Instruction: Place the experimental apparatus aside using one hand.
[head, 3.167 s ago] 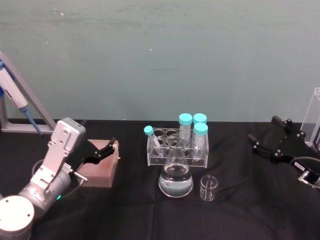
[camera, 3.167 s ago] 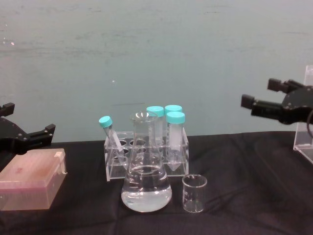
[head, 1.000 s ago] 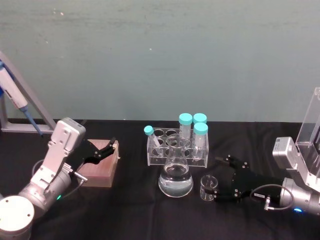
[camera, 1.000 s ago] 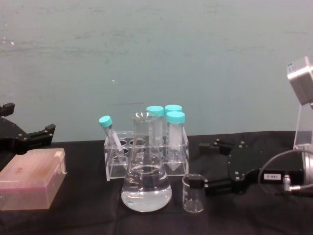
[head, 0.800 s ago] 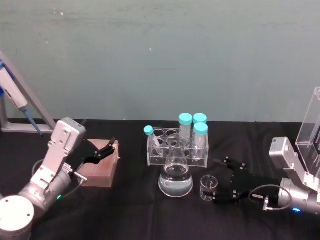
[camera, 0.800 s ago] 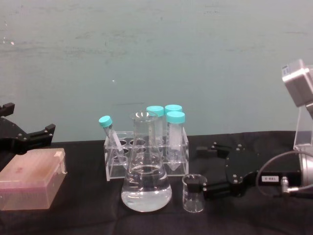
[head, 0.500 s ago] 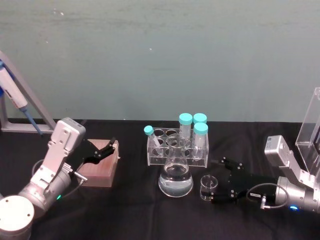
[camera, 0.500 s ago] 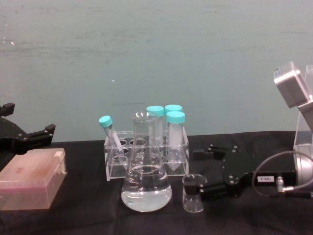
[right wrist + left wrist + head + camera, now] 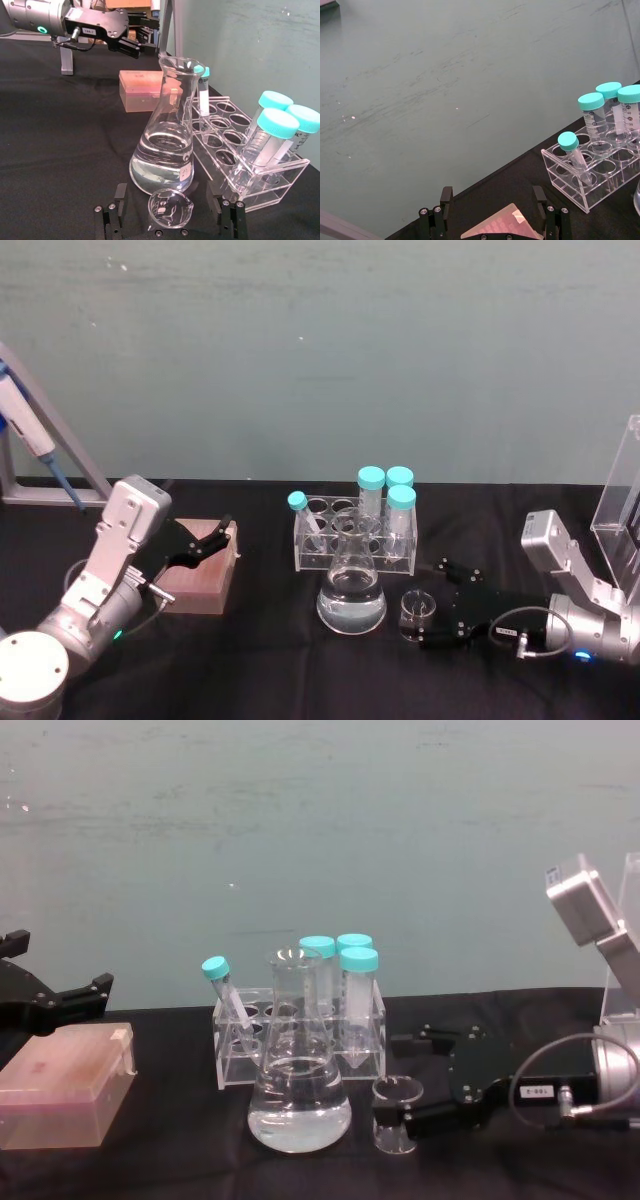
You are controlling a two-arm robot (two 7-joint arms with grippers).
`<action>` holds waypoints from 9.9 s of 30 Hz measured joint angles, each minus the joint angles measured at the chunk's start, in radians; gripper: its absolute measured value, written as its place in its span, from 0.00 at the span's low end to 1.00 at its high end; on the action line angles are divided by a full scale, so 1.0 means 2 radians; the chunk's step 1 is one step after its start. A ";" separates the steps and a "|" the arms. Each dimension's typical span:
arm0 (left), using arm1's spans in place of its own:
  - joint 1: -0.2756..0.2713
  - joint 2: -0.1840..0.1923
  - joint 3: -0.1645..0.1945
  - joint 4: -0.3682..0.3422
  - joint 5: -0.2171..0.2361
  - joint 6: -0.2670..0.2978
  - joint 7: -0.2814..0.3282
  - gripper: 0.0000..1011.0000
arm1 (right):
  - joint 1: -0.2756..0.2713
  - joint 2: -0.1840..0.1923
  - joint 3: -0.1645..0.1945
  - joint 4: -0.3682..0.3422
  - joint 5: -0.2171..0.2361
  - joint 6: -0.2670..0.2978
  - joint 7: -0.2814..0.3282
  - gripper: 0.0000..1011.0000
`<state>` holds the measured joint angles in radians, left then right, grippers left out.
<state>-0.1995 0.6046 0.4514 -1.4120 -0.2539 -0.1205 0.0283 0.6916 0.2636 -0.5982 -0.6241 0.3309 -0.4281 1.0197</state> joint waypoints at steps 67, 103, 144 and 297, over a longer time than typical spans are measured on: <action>0.000 0.000 0.000 0.000 0.000 0.000 0.000 0.99 | 0.047 -0.048 0.023 0.120 -0.043 -0.029 0.011 0.99; 0.000 0.000 0.000 0.000 0.000 0.000 0.000 0.99 | 0.046 -0.047 0.023 0.119 -0.042 -0.028 0.010 0.53; 0.000 0.000 0.000 0.000 0.000 0.000 0.000 0.99 | -0.095 0.041 0.062 -0.184 -0.020 0.086 -0.182 0.53; 0.000 0.000 0.000 0.000 0.000 0.000 0.000 0.99 | 0.008 -0.086 0.226 0.072 -0.185 0.106 -0.458 0.96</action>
<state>-0.1995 0.6047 0.4514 -1.4120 -0.2539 -0.1205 0.0282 0.7072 0.0909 -0.1461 -0.4806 -0.0386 -0.2165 0.1027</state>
